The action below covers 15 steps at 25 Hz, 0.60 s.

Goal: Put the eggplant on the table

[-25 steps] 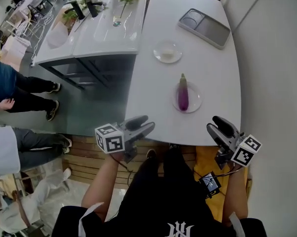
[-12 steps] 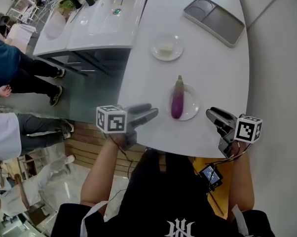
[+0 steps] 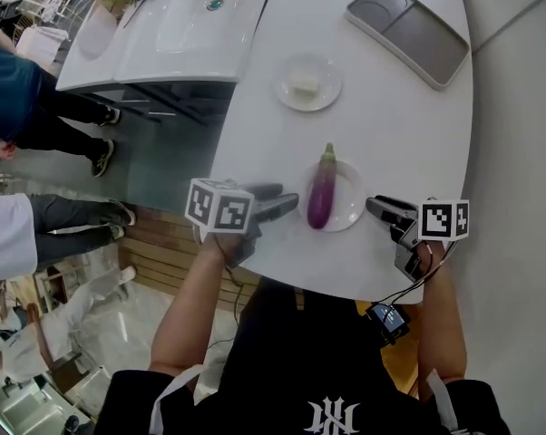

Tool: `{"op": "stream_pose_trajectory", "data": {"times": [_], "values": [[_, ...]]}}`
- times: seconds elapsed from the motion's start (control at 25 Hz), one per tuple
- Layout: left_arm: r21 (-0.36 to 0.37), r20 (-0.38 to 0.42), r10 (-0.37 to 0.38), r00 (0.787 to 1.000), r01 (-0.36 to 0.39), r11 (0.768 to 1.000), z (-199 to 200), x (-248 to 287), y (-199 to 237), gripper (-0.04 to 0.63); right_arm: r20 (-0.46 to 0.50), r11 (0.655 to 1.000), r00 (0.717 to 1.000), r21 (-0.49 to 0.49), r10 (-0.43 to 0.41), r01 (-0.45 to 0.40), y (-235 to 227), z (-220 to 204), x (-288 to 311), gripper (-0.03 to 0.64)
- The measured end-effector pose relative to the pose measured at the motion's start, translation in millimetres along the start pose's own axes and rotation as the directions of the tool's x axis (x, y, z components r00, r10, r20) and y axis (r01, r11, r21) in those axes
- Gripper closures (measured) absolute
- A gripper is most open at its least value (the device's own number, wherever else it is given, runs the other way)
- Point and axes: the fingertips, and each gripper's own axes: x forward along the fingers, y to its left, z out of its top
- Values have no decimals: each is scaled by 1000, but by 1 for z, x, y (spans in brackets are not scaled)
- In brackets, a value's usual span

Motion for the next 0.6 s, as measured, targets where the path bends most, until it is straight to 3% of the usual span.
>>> {"op": "stream_pose_trajectory", "data": {"times": [0.24, 0.6], "values": [[3, -73, 33, 997, -33, 999, 5, 12, 16, 390, -111, 999, 993, -15, -30, 28, -4, 5, 25, 477], [-3, -95, 55, 994, -56, 998, 7, 16, 23, 427, -145, 1000, 989, -12, -25, 23, -2, 2, 35, 508]]}}
